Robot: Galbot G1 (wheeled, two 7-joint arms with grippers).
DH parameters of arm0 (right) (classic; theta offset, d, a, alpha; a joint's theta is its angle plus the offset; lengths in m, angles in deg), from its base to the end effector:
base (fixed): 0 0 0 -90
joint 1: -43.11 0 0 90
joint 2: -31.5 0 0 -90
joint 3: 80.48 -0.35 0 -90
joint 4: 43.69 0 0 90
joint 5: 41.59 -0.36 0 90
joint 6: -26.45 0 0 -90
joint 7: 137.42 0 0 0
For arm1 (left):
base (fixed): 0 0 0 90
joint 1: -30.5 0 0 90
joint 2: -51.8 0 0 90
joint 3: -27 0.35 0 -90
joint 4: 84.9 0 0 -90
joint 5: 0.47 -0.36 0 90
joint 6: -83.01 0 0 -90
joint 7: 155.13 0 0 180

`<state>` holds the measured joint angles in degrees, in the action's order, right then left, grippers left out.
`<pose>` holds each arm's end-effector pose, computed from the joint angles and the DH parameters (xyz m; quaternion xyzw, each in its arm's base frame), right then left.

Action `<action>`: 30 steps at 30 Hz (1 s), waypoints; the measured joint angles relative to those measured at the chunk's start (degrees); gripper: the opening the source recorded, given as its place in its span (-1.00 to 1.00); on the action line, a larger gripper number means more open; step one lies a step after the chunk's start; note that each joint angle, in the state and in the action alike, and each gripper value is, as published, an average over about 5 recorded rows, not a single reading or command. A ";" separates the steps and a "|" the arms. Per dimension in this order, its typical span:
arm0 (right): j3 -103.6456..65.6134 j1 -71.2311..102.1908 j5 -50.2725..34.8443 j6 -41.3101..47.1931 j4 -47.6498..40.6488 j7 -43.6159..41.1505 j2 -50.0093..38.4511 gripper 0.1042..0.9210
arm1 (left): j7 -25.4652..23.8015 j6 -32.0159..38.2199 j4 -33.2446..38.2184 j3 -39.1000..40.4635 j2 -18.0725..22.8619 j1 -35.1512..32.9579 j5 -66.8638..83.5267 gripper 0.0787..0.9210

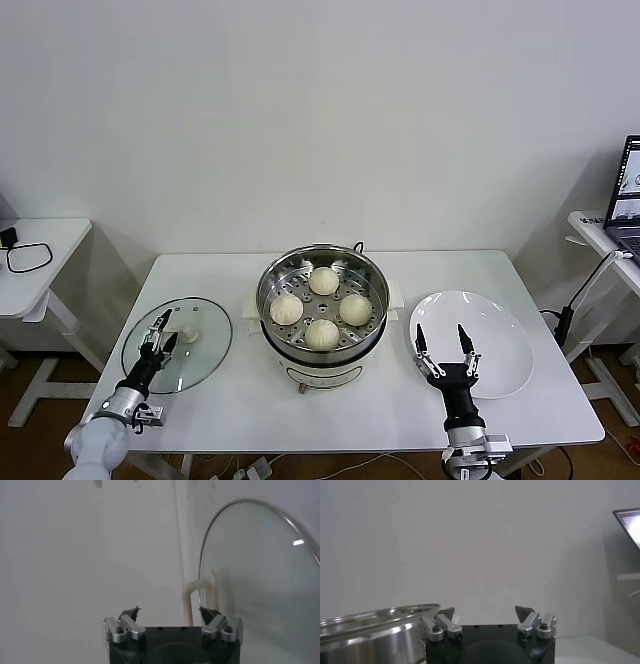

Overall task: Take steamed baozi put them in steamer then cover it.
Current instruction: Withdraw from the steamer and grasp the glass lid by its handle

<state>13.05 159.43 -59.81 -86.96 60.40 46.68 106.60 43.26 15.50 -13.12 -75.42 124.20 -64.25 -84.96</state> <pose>0.1975 -0.0467 -0.3867 -0.0090 0.9949 0.0595 0.0815 0.2981 0.2100 -0.4449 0.0684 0.6718 0.7370 0.0274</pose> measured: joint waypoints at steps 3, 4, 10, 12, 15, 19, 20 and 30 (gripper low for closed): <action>0.02 -0.10 0.24 -0.20 -0.43 -0.09 0.07 0.76 | 0.14 -0.27 -0.92 0.25 0.00 1.00 -0.26 0.77; 0.04 -0.13 0.32 -0.26 -0.58 -0.12 0.08 0.76 | 0.20 -0.37 -1.21 0.33 0.00 1.32 -0.32 0.77; 0.12 -0.14 0.61 -0.44 -1.30 -0.29 0.13 0.76 | 0.77 -0.96 -2.82 0.69 -0.03 2.74 -0.54 0.68; 0.13 -0.16 0.66 -0.47 -1.49 -0.32 0.14 0.76 | 0.93 -1.07 -3.26 0.85 -0.05 3.01 -0.59 0.57; 0.18 -0.20 0.78 -0.55 -1.74 -0.36 0.18 0.76 | 1.14 -1.18 -3.82 1.11 -0.07 3.28 -0.72 0.36; 0.27 -0.25 1.00 -0.75 -2.12 -0.40 0.27 0.76 | 1.50 -1.15 -4.51 1.44 -0.05 3.51 -0.90 0.08; 0.29 -0.27 1.05 -0.82 -2.24 -0.40 0.29 0.76 | 1.59 -1.13 -4.68 1.50 -0.02 3.53 -0.97 0.02; 0.44 -0.59 1.19 -1.12 -2.81 -0.41 0.27 0.76 | 2.66 -0.95 -5.46 1.34 0.42 3.60 -1.97 -0.65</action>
<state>13.49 158.84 -58.62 -88.08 57.58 46.27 106.87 45.92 14.55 -18.58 -74.09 124.62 -60.65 -86.92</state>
